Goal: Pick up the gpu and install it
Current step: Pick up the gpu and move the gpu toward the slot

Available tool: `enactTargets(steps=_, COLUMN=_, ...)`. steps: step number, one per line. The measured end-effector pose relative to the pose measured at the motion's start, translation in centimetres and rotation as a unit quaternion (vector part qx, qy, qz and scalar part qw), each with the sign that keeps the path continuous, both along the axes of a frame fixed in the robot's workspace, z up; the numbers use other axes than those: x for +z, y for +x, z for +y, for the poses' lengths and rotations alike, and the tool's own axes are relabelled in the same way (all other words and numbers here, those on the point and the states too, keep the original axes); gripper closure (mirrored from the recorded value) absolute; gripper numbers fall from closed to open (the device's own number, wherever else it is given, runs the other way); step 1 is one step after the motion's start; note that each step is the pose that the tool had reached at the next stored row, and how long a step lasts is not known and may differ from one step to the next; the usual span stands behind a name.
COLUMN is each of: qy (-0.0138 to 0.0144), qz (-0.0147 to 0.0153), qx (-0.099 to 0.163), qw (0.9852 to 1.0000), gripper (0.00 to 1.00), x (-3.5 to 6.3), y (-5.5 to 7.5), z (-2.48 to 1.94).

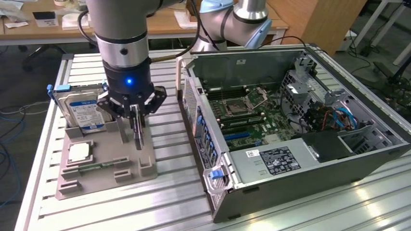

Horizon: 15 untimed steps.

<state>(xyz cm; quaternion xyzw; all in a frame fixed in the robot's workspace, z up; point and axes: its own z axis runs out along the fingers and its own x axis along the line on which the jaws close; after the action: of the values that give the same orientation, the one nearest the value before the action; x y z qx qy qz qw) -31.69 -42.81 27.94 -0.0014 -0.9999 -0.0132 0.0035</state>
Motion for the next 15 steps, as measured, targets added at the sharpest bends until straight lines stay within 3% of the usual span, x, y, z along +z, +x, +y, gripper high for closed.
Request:
enactTargets(steps=6, qy=0.0000, qz=0.0000, qx=0.000, qw=1.0000, gripper=0.72, x=1.20, y=0.0, z=0.00)
enactTargets(steps=15, qy=0.0000, qz=0.0000, qx=0.000, qw=1.0000, gripper=0.72, x=3.87, y=0.0, z=0.00)
